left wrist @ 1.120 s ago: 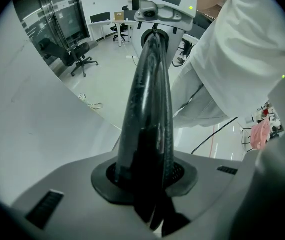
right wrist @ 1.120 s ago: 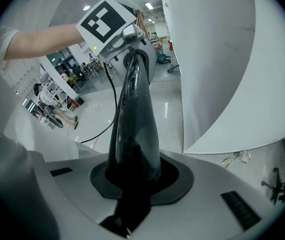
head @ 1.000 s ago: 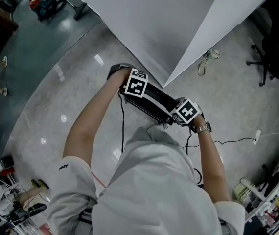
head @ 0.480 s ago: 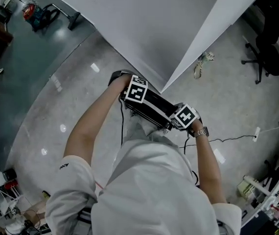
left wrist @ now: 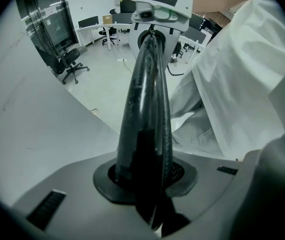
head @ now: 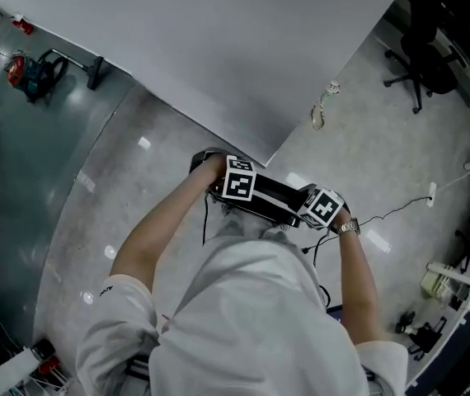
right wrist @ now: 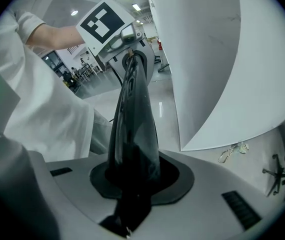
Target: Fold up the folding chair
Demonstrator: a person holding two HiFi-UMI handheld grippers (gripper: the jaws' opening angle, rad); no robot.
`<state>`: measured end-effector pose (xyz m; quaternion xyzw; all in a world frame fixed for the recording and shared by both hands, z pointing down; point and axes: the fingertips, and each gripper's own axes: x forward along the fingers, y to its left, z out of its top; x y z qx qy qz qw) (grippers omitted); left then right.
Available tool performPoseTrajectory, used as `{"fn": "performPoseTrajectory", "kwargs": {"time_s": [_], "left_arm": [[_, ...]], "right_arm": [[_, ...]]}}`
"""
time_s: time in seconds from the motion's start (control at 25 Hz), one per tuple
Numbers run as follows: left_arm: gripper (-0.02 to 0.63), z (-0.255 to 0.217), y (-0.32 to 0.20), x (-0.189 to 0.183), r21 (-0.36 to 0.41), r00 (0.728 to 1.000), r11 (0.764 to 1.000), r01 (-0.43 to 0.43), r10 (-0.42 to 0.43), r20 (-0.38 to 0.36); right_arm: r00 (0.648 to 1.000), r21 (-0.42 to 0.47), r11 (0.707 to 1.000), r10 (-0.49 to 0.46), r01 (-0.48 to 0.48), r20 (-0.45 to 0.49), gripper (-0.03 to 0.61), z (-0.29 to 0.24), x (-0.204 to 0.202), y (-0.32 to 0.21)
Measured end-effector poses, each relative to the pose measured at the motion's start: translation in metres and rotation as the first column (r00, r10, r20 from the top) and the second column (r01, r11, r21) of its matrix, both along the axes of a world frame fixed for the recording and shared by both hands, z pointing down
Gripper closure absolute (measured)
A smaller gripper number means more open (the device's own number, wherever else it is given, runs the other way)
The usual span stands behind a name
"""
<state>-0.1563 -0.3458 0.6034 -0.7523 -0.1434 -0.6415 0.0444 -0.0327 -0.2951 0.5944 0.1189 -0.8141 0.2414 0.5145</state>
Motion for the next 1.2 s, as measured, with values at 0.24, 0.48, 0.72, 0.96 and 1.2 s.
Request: {"fn": "performPoseTrajectory", "kwargs": {"time_s": [0.24,0.48,0.72,0.96,1.2], "left_arm": [[0.511,-0.001,-0.002,-0.001,0.002,1.000,1.000,-0.008,0.008,-0.008],[0.509,0.000,-0.011,0.004,0.009,0.999,1.000,-0.030,0.030,-0.023],[0.509,0.004,-0.031,-0.016,0.021,1.000,0.999,-0.025,0.025,-0.004],[0.502,0.002,-0.060,-0.027,0.024,0.998,0.998,-0.063,0.062,0.009],[0.471,-0.004,-0.093,-0.016,0.142,0.993,0.983,-0.114,0.119,-0.024]], "right_arm": [[0.999,0.019,0.999,0.035,-0.035,-0.011,0.482,0.000,0.001,-0.006],[0.997,0.015,0.997,0.079,-0.079,-0.015,0.465,0.002,0.006,-0.017],[0.991,0.038,0.991,0.131,-0.130,-0.022,0.452,0.004,-0.015,-0.033],[0.984,0.034,0.983,0.179,-0.178,-0.022,0.448,0.002,-0.029,-0.055],[0.977,0.031,0.977,0.211,-0.211,-0.011,0.470,-0.002,-0.027,-0.070]]}}
